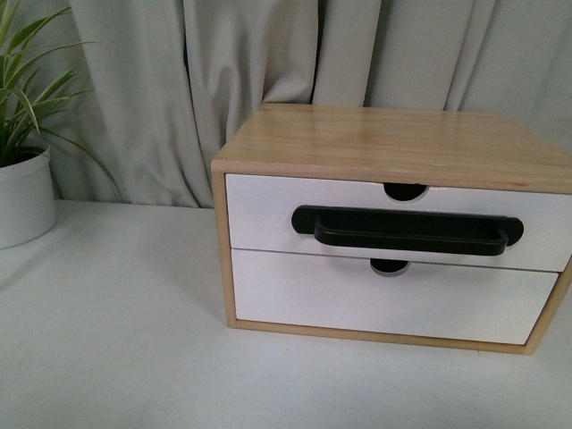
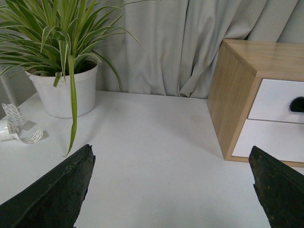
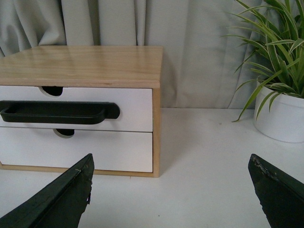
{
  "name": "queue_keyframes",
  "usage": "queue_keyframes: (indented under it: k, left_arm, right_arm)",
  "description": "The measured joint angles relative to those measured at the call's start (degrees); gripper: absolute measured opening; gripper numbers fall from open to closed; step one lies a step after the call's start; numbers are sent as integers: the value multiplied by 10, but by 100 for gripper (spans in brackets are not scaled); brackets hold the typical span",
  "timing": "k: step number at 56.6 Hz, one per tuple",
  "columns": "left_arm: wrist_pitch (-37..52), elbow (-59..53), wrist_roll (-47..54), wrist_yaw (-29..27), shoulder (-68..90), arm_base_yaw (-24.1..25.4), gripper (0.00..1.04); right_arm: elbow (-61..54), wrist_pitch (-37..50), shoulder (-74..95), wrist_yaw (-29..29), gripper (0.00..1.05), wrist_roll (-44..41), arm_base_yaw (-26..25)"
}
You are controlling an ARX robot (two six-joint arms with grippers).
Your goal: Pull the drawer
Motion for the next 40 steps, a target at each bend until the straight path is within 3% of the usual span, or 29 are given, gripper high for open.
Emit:
queue_keyframes:
  k: [40]
  left_arm:
    - [0,0,0,0,0,0,98]
  right_arm:
    - [0,0,0,0,96,0,0]
